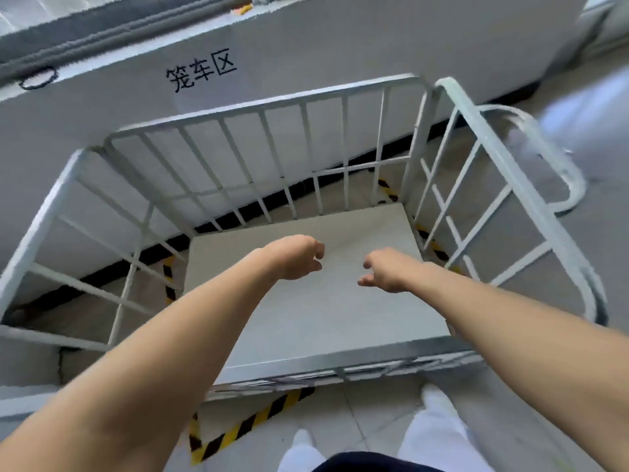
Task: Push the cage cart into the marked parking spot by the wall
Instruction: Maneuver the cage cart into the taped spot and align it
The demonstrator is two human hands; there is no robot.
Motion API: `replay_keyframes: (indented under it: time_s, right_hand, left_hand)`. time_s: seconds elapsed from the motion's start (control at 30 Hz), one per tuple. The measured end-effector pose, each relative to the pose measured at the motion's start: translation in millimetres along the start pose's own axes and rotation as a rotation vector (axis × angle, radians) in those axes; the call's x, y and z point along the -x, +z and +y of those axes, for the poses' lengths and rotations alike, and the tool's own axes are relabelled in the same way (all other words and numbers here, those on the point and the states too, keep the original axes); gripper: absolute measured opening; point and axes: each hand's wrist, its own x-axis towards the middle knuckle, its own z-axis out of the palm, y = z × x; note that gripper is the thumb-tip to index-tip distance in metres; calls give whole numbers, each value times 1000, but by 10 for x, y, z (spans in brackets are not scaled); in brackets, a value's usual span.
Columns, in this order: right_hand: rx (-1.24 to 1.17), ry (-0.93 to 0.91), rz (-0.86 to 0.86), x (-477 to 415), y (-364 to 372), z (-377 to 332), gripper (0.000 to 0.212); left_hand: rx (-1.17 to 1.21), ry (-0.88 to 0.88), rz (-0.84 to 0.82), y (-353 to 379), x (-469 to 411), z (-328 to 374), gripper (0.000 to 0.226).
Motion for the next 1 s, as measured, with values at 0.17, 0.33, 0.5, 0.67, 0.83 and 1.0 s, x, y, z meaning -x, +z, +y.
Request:
replay_keyframes:
  time_s: [0.17,0.33,0.5,0.67,0.83,1.0]
  right_hand:
    - [-132,155,1,617,357,-84,54]
    - [-159,331,54,1152,710,196,57]
    - [-158,370,125,1305,920,389,42]
    - [-132,312,133,1287,985,502,34]
    - [-118,264,191,1224,1050,602,17]
    - [-242,333,263,1104,1100,770,36]
  left_hand:
    - [-23,246,-84,247,308,139,33]
    - [-82,351,-190,577,486,465,43]
    - [-167,324,-241,894,557,692,45]
    - [-195,200,-170,1012,577,914,42]
    - [-294,184,-60,1093,554,977,34]
    - [-331,179,30,1124,526,1056,31]
